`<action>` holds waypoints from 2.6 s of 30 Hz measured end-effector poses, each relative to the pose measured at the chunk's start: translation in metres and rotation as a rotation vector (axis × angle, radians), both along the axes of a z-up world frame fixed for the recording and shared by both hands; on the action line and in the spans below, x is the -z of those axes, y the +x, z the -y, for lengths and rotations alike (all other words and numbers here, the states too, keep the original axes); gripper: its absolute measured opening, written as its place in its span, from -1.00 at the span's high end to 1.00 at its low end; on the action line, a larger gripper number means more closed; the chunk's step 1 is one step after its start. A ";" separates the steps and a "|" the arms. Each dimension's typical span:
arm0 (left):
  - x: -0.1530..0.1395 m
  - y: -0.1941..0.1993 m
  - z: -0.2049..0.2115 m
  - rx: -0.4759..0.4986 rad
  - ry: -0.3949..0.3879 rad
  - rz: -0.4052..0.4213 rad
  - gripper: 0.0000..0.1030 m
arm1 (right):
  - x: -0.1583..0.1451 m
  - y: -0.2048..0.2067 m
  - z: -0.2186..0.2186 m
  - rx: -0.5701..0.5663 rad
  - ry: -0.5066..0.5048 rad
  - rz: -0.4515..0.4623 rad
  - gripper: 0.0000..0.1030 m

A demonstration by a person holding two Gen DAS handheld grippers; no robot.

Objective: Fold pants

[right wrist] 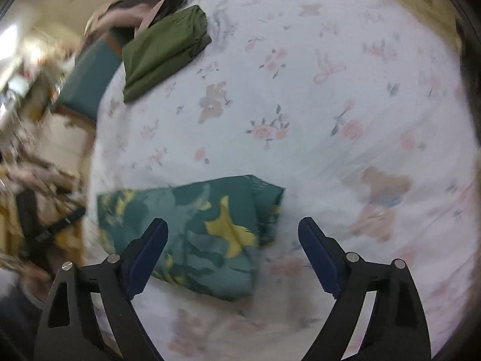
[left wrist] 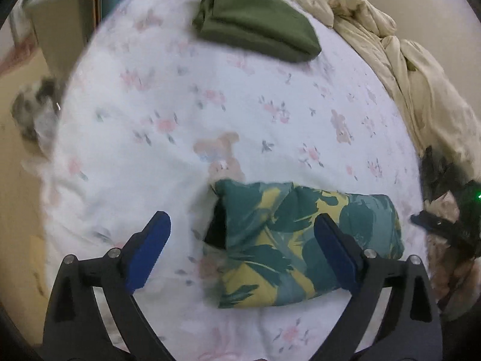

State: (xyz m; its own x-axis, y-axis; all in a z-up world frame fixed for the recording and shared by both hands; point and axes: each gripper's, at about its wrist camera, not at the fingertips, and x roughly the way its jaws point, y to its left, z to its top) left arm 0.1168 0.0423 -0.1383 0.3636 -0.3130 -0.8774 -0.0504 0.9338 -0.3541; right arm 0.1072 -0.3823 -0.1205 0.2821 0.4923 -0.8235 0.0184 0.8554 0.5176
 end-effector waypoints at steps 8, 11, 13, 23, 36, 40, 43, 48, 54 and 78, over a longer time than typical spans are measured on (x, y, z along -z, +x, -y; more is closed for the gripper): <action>0.037 -0.002 0.055 0.192 -0.010 -0.024 -0.33 | 0.048 0.003 -0.073 -0.234 0.026 -0.111 -0.75; 0.034 0.001 0.061 0.243 -0.023 -0.020 0.07 | 0.048 0.001 -0.092 -0.258 -0.048 -0.032 -0.73; 0.035 0.005 0.054 0.230 -0.042 -0.039 0.18 | 0.049 0.002 -0.085 -0.199 -0.025 -0.010 -0.73; 0.040 0.007 0.051 0.212 -0.051 -0.047 0.18 | 0.056 0.017 -0.048 -0.052 0.043 -0.065 -0.77; 0.007 -0.001 0.057 0.244 -0.003 0.091 0.75 | 0.021 0.021 -0.088 -0.218 0.008 0.079 0.65; -0.035 0.011 0.045 0.212 -0.016 0.179 0.75 | -0.020 0.027 -0.087 -0.193 0.051 0.193 0.67; -0.072 0.043 0.034 0.179 -0.008 0.252 0.75 | -0.055 0.048 -0.090 -0.199 0.065 0.284 0.67; -0.117 0.118 0.018 0.163 0.021 0.352 0.75 | -0.093 0.133 -0.112 -0.234 0.051 0.396 0.67; -0.134 0.245 0.000 0.177 0.107 0.455 0.74 | -0.104 0.266 -0.153 -0.291 -0.024 0.487 0.68; -0.007 0.432 -0.039 0.097 0.217 0.280 0.22 | 0.036 0.481 -0.200 -0.212 -0.049 0.250 0.04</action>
State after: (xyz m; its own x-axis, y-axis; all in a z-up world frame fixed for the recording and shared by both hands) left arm 0.5491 0.0811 -0.1318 0.5772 -0.1751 -0.7976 0.1126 0.9845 -0.1347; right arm 0.5884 -0.1825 -0.1561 0.3739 0.5233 -0.7658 -0.2850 0.8505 0.4420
